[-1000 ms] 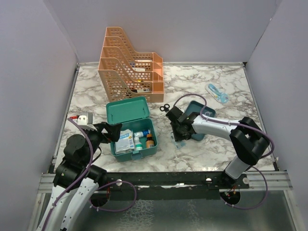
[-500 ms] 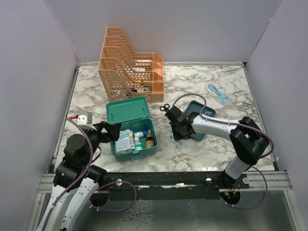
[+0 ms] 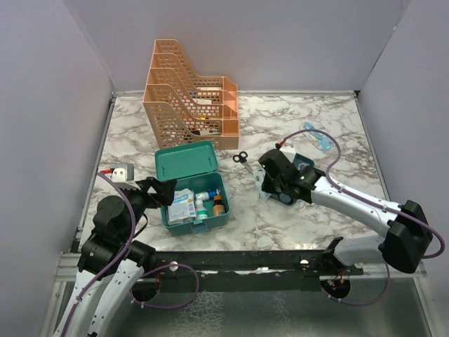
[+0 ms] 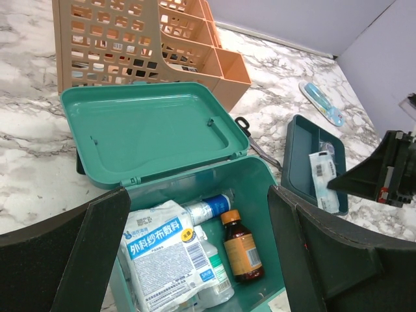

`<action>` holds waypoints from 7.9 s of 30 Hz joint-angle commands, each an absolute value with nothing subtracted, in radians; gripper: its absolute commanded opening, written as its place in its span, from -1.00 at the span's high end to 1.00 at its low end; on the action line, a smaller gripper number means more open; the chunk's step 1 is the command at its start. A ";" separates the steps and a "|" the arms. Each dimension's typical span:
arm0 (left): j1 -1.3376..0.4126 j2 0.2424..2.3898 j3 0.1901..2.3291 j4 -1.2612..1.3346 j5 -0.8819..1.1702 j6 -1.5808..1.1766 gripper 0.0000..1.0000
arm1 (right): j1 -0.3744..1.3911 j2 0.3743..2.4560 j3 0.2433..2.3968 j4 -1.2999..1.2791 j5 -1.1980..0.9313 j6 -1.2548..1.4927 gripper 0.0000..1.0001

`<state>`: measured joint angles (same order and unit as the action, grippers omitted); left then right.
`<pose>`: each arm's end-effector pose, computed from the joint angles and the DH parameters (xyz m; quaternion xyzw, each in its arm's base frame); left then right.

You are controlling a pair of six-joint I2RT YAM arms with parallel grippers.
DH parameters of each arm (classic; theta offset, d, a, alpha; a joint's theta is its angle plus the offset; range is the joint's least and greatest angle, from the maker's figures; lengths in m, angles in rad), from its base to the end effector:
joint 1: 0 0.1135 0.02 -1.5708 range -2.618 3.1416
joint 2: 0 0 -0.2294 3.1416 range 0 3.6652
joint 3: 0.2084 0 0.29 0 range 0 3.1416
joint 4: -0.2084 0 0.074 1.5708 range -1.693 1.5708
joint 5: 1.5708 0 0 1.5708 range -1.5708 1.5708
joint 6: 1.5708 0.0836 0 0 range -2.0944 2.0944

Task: Organize the medicine kit

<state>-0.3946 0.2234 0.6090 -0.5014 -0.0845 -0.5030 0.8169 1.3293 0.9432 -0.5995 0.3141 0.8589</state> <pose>0.1808 -0.0676 0.3085 -0.0685 0.7436 -0.2599 0.6123 0.2484 0.2268 0.1570 0.0650 0.9446 0.1115 0.3019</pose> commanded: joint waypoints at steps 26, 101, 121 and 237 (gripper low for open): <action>-0.391 0.236 0.601 -0.499 -0.107 -0.514 -0.80 | 0.589 1.350 0.818 -0.763 0.550 1.394 0.99; -0.391 0.233 0.598 -0.501 -0.123 -0.527 -0.80 | 0.506 1.447 0.960 -0.502 0.323 0.731 0.37; -0.391 0.220 0.600 -0.508 -0.147 -0.534 -0.80 | 0.548 1.905 1.372 -0.425 -0.182 0.154 0.10; -0.391 0.209 0.600 -0.507 -0.150 -0.532 -0.80 | 0.568 1.637 1.029 -0.475 0.404 0.767 0.90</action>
<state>-0.3946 0.2092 0.6033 -0.5041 -0.1398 -0.5266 0.5716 1.5948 1.0275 -0.4938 0.4446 0.7872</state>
